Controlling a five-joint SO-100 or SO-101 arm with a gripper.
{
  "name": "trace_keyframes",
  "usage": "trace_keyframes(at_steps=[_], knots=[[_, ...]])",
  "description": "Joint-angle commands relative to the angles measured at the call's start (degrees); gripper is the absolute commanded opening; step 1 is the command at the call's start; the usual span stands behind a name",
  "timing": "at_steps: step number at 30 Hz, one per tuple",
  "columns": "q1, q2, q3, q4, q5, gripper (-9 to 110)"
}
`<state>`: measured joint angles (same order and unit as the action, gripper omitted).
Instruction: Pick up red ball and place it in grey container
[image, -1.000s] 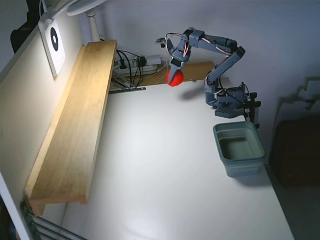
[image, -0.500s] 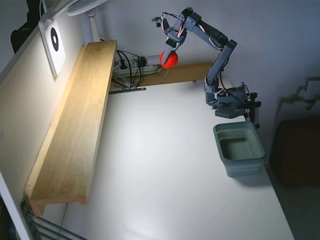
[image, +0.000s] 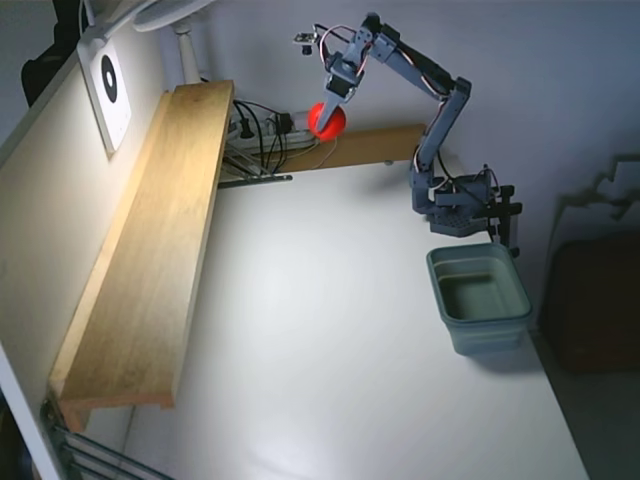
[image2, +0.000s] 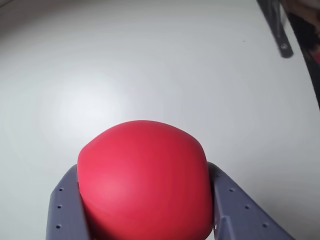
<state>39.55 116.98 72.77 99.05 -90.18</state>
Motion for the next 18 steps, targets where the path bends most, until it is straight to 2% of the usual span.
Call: trace_keyframes(at_steps=[1, 18], knots=[[-5.29, 0.06, -2.01, 0.86, 0.18, 23], [-34.28, 0.06, -2.01, 0.86, 0.18, 23]])
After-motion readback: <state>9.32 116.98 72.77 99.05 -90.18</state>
